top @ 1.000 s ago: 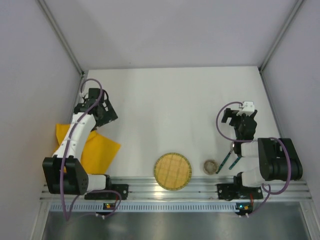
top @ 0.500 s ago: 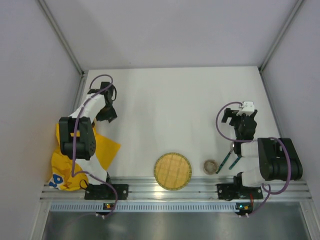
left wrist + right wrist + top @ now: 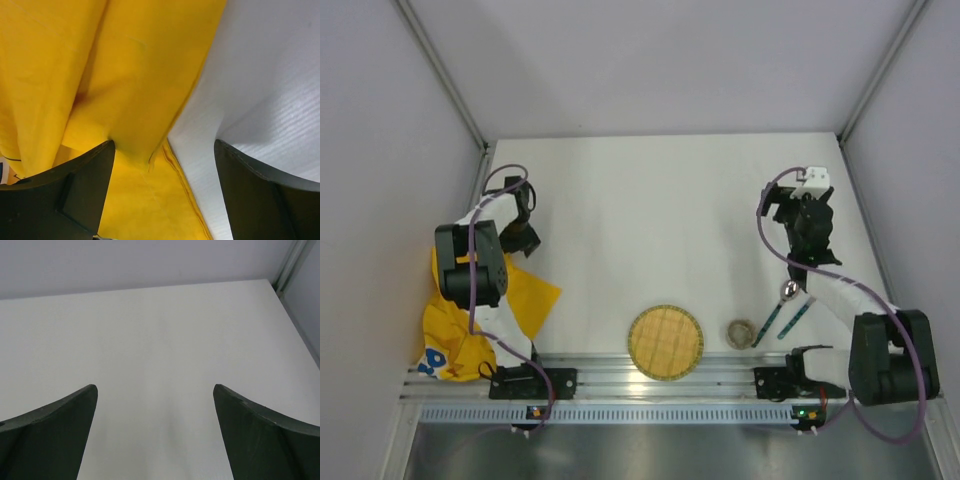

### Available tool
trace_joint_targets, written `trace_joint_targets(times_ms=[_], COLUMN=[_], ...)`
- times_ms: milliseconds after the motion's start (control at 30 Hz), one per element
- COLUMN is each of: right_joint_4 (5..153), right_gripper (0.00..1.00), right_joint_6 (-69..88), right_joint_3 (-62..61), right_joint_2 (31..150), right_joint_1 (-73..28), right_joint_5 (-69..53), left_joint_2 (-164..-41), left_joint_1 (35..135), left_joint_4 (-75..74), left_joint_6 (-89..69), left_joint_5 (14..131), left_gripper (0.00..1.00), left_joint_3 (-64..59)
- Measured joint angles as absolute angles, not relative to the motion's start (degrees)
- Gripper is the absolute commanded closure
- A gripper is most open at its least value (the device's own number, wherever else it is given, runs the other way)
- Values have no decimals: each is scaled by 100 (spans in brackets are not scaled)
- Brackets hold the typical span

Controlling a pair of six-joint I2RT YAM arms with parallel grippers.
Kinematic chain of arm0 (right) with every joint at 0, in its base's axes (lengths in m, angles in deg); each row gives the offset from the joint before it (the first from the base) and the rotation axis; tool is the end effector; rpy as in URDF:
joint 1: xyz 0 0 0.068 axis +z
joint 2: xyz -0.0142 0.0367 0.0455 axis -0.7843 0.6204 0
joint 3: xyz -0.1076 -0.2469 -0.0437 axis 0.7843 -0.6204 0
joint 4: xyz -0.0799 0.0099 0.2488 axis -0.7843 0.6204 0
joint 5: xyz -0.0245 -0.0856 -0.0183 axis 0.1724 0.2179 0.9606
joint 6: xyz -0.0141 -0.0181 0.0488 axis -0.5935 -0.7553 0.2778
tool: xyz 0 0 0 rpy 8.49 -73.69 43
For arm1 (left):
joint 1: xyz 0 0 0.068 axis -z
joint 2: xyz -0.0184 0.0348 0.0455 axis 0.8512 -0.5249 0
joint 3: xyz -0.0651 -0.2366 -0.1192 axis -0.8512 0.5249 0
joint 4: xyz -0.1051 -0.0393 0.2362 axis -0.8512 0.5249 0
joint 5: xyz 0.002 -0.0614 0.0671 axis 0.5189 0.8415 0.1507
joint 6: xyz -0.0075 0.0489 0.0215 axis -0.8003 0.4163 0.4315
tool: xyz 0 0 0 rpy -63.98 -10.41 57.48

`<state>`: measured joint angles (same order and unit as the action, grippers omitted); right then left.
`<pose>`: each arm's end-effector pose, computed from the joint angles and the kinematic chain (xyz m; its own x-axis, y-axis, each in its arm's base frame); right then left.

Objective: Set the dinner table for one person

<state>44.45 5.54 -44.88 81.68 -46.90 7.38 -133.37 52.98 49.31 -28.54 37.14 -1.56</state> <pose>0.2717 0.0179 0.2366 -0.1210 0.0440 -0.9917 0.0546 0.9978 0.0376 0.3411 0.0483 0.1703 -0.7783 -0.5270 -0.3413 -0.6235 0.7129 0.3211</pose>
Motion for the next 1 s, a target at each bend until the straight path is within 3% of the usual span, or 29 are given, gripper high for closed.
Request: trace_joint_targets(times_ms=[100,267,333,367,567,700,900,933,967,1000], right_joint_4=[4659,5299,5544,5677,6224,6390,6724,6772,6816,6862], right_gripper=[0,0,0,0,0,0,0,0,0,0], right_joint_6=[742,707,663,635,429,386,211,160,115,56], right_joint_3=[-4477,-4479,-4508,-4547,-4591,-4591,-4591,-4591,-4591,-4591], right_joint_2=[7696,7523,7479,7416,6951,6721,6553,6535,6516,6505], right_joint_1=[-4373,-3770,-3713,-3713,-3713,-3713,-3713,-3713,-3713,-3713], right_joint_5=[718,679,676,685,779,834,899,908,919,932], left_joint_2=[-13431,-13663,-13728,-13744,-13831,-14192,-15639,-15914,-16253,-16480], left_joint_1=[5134,4878,4825,4817,4932,5636,7300,7483,7693,7831], left_joint_4=[4769,4498,4433,4393,4387,4485,4715,4723,4693,4614], left_joint_6=[-2795,-2708,-2662,-2651,-2441,-2487,-2909,-2973,-3032,-3097], left_joint_5=[3657,3594,3532,3506,3675,4000,5043,5255,5539,5878], left_gripper=[23,70,82,100,100,100,100,83,39,2], left_joint_3=[-250,-383,-383,-379,-506,-1183,-4007,-4556,-5218,-5651])
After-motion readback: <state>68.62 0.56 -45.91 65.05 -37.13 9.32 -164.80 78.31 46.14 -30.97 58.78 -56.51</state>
